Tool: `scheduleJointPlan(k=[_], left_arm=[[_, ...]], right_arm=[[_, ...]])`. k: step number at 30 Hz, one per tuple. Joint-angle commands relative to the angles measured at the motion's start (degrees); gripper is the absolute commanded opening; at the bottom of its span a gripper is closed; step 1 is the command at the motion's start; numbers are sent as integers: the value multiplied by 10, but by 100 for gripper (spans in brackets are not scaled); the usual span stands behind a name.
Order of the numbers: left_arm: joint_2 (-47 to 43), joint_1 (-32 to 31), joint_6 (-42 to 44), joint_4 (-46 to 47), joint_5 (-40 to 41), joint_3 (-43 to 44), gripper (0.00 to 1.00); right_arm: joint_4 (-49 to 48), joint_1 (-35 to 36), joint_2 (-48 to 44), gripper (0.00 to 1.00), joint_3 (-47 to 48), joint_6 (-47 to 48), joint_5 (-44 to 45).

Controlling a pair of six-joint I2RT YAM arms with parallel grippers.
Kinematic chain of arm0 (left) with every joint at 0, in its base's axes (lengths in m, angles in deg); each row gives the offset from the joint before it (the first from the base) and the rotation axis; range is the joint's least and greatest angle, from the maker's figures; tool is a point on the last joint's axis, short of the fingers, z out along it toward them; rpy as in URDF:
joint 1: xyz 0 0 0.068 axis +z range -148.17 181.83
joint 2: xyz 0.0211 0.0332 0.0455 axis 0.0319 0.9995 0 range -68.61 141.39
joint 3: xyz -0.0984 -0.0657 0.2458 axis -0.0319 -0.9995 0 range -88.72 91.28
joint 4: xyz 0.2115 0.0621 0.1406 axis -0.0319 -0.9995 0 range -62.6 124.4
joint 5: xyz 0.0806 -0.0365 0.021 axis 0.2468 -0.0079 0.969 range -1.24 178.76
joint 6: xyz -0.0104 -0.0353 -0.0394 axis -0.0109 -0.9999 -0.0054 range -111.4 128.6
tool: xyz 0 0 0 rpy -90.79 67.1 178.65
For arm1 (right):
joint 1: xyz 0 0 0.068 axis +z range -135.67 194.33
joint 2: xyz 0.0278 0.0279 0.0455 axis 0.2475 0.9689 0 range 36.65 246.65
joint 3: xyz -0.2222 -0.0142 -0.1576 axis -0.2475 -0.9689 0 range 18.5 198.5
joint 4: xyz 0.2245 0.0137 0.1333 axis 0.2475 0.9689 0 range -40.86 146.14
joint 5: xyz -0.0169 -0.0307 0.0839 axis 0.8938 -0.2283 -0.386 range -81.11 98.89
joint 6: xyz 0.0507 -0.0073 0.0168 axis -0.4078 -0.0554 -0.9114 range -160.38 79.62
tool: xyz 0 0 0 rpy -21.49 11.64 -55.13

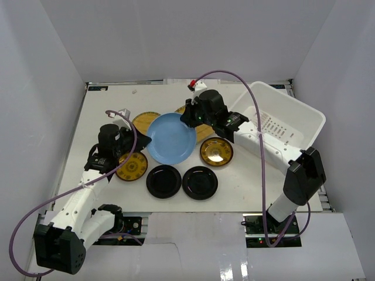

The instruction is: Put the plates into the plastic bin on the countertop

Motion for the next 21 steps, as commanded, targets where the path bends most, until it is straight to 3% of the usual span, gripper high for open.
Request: scheduleJointPlan(k=[1,2,4,6,10,15,21], left_arm=[[-10,-21,-2,24,-7,37,14],[-10,-23,-4,20,10,42,41],[-8,-29,-4,13,24,57,69],[-2,-31,-3,9,45,67,90],[26,-31,-4,-6,85,98,93],[73,-30,-25,-22,117,128,92],[104,-14,-42,-43,153,130,91]], right_arm=[[14,4,-30,8,-5,7,73],[14,2,-42,8,-4,11,96],[16,-18,-52,8,6,16,100],[22,-65,-63,8,21,16,84],[24,-187,-104,8,25,-5,60],[20,-327,-152,8,-12,-10,169],[-17,-433,-160,8,-115,-27,249]])
